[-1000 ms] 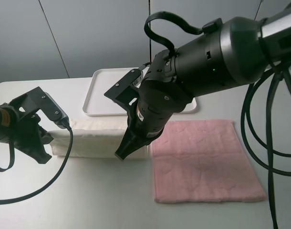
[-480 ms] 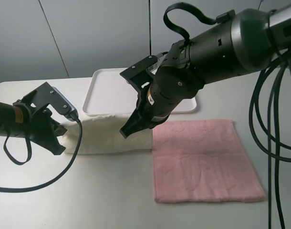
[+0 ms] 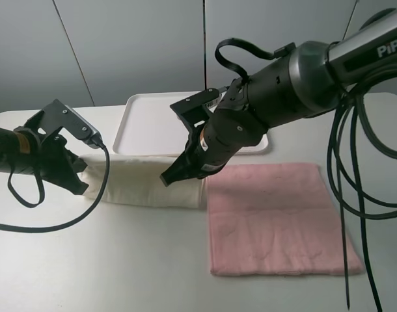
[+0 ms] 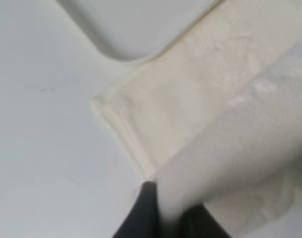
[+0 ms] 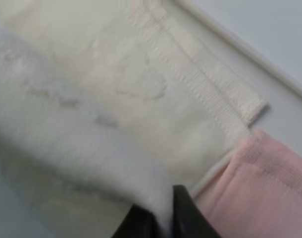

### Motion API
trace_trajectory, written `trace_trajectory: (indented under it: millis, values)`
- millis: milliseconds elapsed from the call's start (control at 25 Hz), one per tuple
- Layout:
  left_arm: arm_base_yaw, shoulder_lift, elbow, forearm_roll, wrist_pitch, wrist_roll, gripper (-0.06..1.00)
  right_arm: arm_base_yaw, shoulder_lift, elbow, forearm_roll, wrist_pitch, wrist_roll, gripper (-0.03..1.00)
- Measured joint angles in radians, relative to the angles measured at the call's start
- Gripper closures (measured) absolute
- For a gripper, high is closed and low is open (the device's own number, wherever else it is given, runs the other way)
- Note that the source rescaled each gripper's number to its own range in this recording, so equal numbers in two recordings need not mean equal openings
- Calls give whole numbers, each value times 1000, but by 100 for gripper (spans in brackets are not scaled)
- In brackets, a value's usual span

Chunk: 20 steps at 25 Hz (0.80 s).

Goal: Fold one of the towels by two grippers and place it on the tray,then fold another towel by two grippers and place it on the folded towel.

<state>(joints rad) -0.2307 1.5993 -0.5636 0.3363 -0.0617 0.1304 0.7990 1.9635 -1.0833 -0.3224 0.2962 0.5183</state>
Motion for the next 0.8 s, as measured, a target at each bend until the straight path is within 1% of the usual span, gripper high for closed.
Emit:
trace_trajectory:
  millis: [120, 160, 200, 240, 320, 400, 440, 480, 520, 560, 640, 720, 800]
  values:
    - [12, 17, -2, -2, -14, 0, 93, -18, 5, 0, 0, -41, 39, 97]
    - [12, 21, -2, -2, -19, 0, 91, -22, 6, 0, 0, -49, 41, 97]
    - [15, 30, -2, -2, -22, 0, 88, -21, 10, 0, 0, -58, 46, 95]
    - [15, 37, -4, -2, -28, -2, 81, -21, 16, 0, 0, -67, 50, 91]
    - [20, 45, -4, -9, -38, -12, 58, -22, 23, 0, -2, -86, 53, 72]
    - [20, 49, -5, -42, -55, -16, 23, -22, 28, 1, -3, -107, 58, 37]
    - [20, 49, -9, -68, -62, -16, 8, -22, 28, 1, -3, -116, 62, 19]
    - [20, 49, -16, -91, -64, -16, 1, -22, 30, 1, -3, -120, 68, 8]
    - [20, 49, -25, -109, -64, -16, -1, -22, 30, 1, -3, -120, 70, 2]
    - [20, 49, -34, -122, -61, -16, -1, -22, 30, 1, -3, -117, 80, -1]
    - [20, 49, -58, -135, -39, -16, 3, -22, 30, 1, -3, -98, 98, -3]
    - [24, 55, -93, -177, 21, -16, 5, -22, 30, 1, 1, -61, 104, -3]
    - [43, 85, -156, -233, 120, -24, 6, -22, 30, -13, 8, -9, 104, -3]
